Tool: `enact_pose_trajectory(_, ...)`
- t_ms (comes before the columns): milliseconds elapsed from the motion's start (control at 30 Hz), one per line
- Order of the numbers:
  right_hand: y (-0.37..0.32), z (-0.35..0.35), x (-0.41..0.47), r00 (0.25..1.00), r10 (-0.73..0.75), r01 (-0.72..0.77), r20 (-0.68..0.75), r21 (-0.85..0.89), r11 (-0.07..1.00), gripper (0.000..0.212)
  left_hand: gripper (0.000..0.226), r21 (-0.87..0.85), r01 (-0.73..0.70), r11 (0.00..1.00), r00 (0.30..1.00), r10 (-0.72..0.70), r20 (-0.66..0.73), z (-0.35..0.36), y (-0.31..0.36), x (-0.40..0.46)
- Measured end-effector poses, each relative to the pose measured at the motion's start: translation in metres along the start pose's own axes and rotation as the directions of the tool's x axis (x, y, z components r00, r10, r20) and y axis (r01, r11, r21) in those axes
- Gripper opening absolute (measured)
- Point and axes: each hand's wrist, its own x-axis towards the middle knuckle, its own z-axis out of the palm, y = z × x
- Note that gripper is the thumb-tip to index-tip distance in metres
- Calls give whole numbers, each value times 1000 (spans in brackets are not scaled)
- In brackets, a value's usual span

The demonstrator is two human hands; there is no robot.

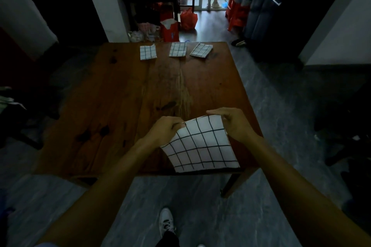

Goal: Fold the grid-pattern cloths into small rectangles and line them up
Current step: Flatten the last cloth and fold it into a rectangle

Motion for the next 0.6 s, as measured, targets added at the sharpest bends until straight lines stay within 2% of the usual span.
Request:
enact_pose_trajectory(33, 0, 0, 2, 1000, 14, -14, -3, 18, 1000, 37, 29, 15, -14, 1000, 1000, 13, 24, -4, -3, 1)
enact_pose_trajectory(100, -1, 0, 8, 998, 66, -64, -9, 159, 985, 38, 28, 45, -18, 999, 999, 16, 52, -10, -8, 2)
enact_pose_trajectory(200, -13, -2, 13, 984, 175, -161, -33, 255, 953, 37, 25, 39, -6, 999, 1000, 6, 7, -17, -7, 1)
enact_pose_trajectory(300, -23, 1, 18, 960, 281, -248, -7, 444, 861, 29, 25, 20, 40, 999, 999, -39, -11, -22, -4, 3)
enact_pose_trajectory(367, -24, 5, 19, 966, 259, -234, -16, 379, 895, 28, 25, 18, 57, 998, 998, -57, -14, -26, -1, 6)
enact_pose_trajectory(467, -19, 13, 23, 977, 206, -190, -47, 235, 953, 42, 24, 16, 56, 998, 998, -55, -24, -32, -1, 9)
enact_pose_trajectory(600, -16, 16, 28, 976, 145, -123, -161, 137, 983, 21, 21, 51, 45, 998, 999, -44, -17, -38, -7, 11)
